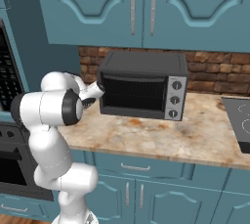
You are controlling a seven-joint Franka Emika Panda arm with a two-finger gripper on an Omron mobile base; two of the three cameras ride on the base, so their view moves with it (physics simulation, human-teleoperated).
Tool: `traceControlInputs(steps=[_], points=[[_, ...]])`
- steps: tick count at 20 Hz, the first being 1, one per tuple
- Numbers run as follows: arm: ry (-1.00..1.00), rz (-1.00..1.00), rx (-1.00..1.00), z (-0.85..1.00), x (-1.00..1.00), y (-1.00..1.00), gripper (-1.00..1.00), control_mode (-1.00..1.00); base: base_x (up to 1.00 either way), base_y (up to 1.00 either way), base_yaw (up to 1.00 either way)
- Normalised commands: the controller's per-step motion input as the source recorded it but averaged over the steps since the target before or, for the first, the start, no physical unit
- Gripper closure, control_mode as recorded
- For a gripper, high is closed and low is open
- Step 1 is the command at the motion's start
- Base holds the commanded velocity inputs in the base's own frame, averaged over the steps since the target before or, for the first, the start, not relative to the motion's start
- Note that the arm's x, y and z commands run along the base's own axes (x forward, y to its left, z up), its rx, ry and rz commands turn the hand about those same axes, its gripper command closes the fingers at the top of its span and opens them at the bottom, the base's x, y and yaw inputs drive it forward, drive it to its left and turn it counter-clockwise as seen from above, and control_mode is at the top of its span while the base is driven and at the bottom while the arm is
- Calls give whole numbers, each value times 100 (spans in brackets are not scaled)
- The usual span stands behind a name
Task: Four empty soda cans are scattered around the kitchen. Gather all the cans and cluster them next to the stove for recycling.
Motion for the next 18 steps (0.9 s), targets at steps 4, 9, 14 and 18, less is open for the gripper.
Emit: traceControlInputs(steps=[4, 9, 14, 18], points=[[0, 0, 1, 0, 18, 0, -100, -100, 0, 0, 0], [3, 0, 0, 0, 2, 0, -100, -100, 0, 0, 0], [7, 0, 0, -11, 0, 11, -100, -100, 0, 0, 0], [7, 0, 0, -9, 0, 19, -100, -100, 0, 0, 0]])
